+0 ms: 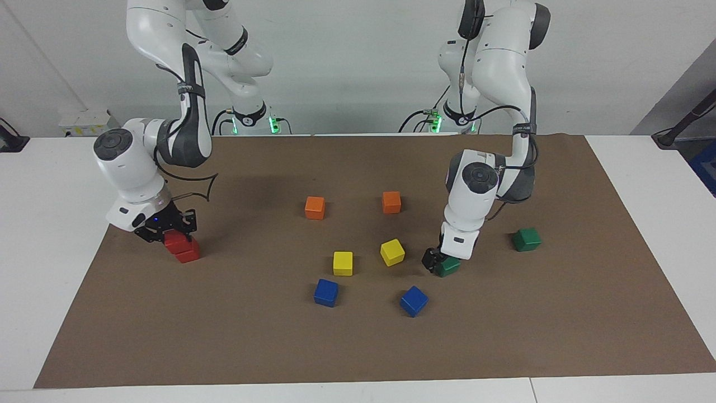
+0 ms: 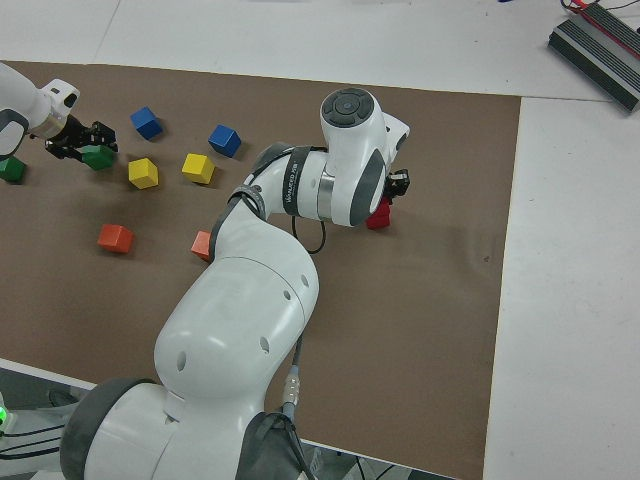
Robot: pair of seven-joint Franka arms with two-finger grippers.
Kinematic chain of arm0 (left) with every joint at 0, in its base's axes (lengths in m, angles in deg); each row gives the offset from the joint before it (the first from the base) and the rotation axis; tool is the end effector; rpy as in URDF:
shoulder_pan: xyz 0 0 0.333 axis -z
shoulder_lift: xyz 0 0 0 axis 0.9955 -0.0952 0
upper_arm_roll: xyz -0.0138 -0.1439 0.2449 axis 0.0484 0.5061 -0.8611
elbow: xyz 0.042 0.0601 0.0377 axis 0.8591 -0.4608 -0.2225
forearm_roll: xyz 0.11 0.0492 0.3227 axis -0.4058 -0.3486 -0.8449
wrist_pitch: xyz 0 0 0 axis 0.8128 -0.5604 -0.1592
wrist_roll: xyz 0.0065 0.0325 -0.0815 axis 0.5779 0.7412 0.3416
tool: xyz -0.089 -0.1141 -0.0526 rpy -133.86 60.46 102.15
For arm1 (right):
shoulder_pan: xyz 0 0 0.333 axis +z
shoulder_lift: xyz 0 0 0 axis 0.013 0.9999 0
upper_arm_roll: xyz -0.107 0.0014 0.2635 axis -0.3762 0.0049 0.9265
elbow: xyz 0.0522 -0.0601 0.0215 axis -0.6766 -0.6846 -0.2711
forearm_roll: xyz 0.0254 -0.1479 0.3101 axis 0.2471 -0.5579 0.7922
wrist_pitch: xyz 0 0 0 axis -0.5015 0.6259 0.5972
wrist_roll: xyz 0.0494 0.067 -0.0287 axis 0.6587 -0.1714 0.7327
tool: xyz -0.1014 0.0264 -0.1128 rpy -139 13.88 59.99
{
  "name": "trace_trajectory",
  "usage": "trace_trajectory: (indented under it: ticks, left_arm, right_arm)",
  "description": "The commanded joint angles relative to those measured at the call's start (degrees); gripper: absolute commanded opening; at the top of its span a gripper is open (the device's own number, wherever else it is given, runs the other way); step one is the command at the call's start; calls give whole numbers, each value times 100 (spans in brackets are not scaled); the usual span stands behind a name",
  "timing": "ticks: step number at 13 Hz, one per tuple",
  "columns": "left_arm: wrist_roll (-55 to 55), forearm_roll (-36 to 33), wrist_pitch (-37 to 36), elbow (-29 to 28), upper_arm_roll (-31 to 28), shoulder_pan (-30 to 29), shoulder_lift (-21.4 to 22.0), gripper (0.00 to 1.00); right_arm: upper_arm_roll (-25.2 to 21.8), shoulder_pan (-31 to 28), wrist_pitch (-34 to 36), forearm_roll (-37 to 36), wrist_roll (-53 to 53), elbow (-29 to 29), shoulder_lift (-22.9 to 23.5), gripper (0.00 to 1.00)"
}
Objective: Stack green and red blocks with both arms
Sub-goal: 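Grasp the second green cube with the left gripper, then carry the green cube onto the first green cube with the left gripper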
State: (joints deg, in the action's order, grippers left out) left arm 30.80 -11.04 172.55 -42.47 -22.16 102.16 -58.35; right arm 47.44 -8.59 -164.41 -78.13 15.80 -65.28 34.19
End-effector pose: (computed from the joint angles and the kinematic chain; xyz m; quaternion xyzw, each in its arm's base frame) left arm 0.5818 -0.2220 0.2607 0.9836 0.1725 0.0484 0.0193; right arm 0.5474 -0.0797 0.3068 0.9877 0.1519 0.0270 0.0239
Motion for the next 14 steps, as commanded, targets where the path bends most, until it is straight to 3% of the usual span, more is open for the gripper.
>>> trace_trajectory:
  ticks: [1, 3, 5, 6, 7, 11, 14]
  left_arm:
    - [155, -159, 202, -132, -72, 75, 19, 100]
    - [155, -194, 193, -132, -72, 75, 19, 99]
    - [137, -203, 97, -71, -81, 49, 28, 51]
    - [120, -246, -17, -19, -81, 31, 28, 22]
    - [94, -403, -270, 121, -81, 5, 28, 0]
    - [-29, -651, -1272, 649, -55, -145, 159, 0]
    - [-966, -450, -2054, 518, -37, -496, 834, 0]
  right_arm:
    - [60, -7, -102, -58, -183, -85, -41, 0]
    - [69, -7, -102, -58, -192, -85, -41, 0]
    - [69, -16, -93, -49, -192, -85, -41, 0]
    - [69, -16, -85, -49, -192, -85, -41, 0]
    - [69, -16, -85, -58, -192, -85, -41, 0]
    - [69, -24, -67, -49, -184, -128, -67, 0]
    - [69, -51, -58, -49, -175, -164, -76, 0]
